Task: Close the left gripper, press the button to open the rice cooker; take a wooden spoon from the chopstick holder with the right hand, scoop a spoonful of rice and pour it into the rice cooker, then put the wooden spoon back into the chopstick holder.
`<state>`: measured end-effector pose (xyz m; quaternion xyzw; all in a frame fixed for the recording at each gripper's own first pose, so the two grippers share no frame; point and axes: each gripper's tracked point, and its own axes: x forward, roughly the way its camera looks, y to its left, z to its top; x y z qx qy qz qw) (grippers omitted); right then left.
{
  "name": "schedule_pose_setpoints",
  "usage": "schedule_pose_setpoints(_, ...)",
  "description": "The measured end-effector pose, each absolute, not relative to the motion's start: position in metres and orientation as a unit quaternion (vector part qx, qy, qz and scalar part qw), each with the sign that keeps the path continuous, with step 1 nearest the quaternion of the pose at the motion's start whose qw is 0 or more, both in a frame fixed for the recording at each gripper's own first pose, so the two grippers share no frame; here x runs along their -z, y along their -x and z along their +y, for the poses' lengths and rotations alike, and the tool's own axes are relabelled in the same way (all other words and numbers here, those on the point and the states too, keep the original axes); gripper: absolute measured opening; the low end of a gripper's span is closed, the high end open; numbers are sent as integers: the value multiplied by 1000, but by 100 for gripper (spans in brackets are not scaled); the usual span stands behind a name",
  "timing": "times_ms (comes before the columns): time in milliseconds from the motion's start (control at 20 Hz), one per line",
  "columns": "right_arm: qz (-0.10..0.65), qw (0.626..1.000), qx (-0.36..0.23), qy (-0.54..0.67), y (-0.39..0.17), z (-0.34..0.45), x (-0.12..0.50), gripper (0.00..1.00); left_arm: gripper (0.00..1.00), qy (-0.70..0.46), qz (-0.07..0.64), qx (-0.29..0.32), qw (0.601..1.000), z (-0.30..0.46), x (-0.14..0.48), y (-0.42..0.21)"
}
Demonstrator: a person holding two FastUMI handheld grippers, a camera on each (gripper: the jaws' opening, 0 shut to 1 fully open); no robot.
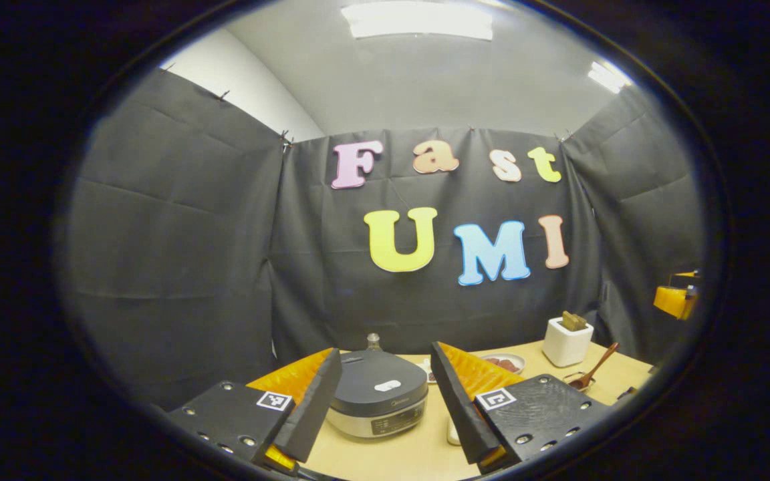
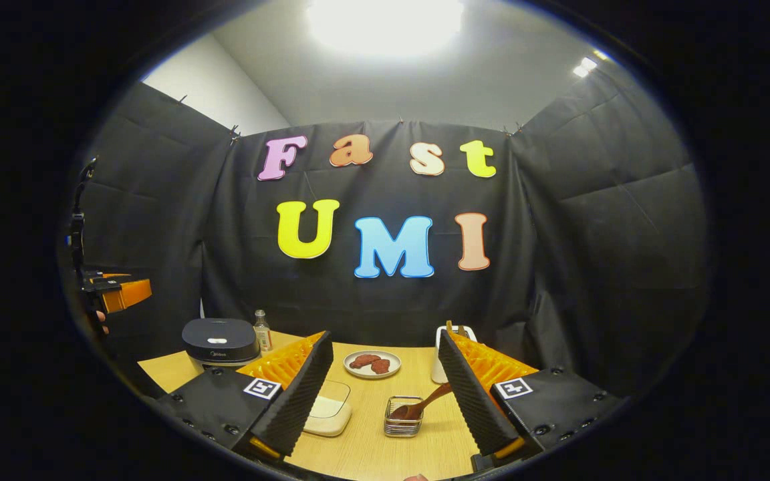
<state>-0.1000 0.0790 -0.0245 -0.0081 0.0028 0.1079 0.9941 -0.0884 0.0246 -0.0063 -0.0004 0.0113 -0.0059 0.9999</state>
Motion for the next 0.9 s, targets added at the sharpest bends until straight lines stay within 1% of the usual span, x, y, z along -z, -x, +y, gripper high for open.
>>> schedule_pose_setpoints(400,-4,996,-87,-2,131,73,23,100,84,-5,-7,17,1000,34,-5,113)
schedule_pose_setpoints(900,-5,997,-78,1,137,73,19,100,84,0,-13,22,1000,40,-13,117)
